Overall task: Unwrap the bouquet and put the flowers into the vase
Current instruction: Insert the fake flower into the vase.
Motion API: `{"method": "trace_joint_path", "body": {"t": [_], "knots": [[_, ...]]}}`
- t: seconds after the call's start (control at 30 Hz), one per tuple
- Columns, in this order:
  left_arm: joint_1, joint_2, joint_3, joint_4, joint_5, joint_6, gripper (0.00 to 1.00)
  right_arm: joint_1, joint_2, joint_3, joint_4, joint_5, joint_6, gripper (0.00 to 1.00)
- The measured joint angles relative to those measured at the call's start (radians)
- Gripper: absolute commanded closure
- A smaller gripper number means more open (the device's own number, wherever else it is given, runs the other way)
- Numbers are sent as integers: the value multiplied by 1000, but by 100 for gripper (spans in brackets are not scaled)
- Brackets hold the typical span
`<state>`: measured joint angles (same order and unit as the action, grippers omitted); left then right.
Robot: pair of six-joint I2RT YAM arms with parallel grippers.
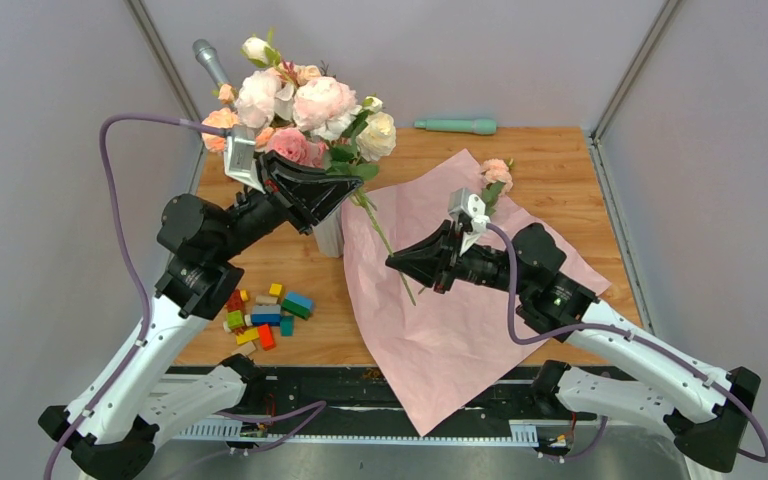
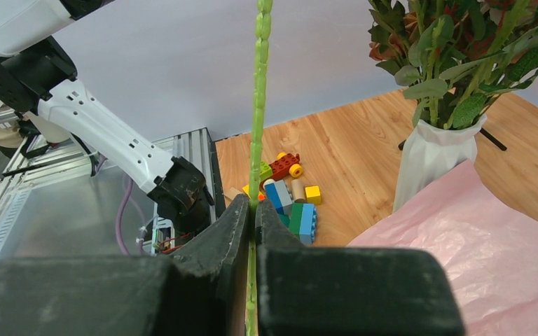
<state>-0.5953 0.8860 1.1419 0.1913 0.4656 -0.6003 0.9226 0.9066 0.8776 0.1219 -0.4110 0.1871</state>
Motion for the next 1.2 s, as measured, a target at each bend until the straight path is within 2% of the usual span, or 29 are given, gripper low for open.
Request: {"method": "trace_joint_path", "body": {"t": [0.03,0.07,0.23,0.3,0.37,0.4,0.43,0.5,0.6,0.8,1.07,1.2], "knots": [[0,0,0,0,0,-3,97,0,1,0,0,1,-1,100],[-1,-1,0,0,2,-5,99,0,1,0,-2,2,-2,100],[-6,-8,0,-2,5,-3,100,0,2,0,-5,9,-6,100],[-6,-9,0,-3,4,0,100,0,2,0,-6,11,-6,95],[-6,-8,0,-9,3,3,100,0,2,0,-10,18,-6,78],[-6,-8,0,-13,2,6,100,0,2,0,-12,23,-7,64],[-6,-8,0,-19,-1,13,100,0,1,0,-16,39,-11,44],[-5,-7,0,-43,-7,39,100,0,-5,0,-17,50,-11,28],[-5,-6,0,-67,-7,81,100,0,-21,0,-23,82,-19,12],[-4,-6,6,-123,27,196,100,0,-55,0,-54,155,-31,1],[37,-19,54,-287,95,402,100,0,-120,-14,-81,328,-39,0],[75,-42,66,-377,87,512,100,-3,-128,-16,-115,446,-45,0]]}}
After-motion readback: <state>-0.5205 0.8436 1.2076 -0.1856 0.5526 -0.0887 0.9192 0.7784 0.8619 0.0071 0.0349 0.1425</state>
